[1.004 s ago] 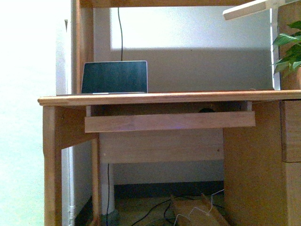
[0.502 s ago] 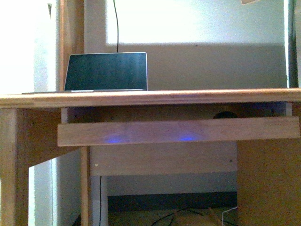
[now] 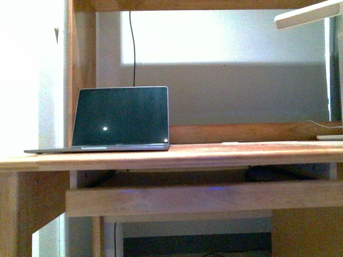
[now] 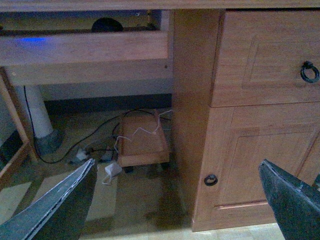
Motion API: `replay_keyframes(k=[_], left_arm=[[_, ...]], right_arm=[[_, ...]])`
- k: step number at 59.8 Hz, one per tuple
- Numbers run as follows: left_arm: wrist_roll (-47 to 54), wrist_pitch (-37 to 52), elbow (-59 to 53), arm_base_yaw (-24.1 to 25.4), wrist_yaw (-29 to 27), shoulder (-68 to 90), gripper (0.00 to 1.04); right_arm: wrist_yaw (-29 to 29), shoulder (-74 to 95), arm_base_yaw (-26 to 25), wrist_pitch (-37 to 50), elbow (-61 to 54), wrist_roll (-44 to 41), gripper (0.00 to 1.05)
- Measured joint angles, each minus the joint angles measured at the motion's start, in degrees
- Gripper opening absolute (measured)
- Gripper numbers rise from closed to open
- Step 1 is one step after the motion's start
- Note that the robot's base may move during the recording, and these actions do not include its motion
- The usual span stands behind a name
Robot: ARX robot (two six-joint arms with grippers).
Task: Place mouse
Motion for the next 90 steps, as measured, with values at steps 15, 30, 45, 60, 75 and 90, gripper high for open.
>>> replay_keyframes(k=[15,30,45,60,75,90], left_arm=[[0.0,0.0,0.0,0.0,0.0,0.0,0.97],[-6.3,-8.7,3.1,-0.3,0.0,6.8,0.97],[-0.5,11.5,5.3,-0.3,6.1,32.3,0.97],[23.1,40.1,18.1,-2.9,6.8,68.7,0.97],[51.2,52.3,33.8,-5.3,10.6,93.6,0.97],[71.1,51.6,44.9,-6.0,15.6,107.6,0.97]], right_arm=[[0.0,0.0,0.0,0.0,0.0,0.0,0.97],[0.0,0.0,0.0,0.0,0.0,0.0,0.97],[0.0,0.0,0.0,0.0,0.0,0.0,0.97],[0.0,0.0,0.0,0.0,0.0,0.0,0.97],[0.0,0.0,0.0,0.0,0.0,0.0,0.97],[0.0,0.0,0.0,0.0,0.0,0.0,0.97]])
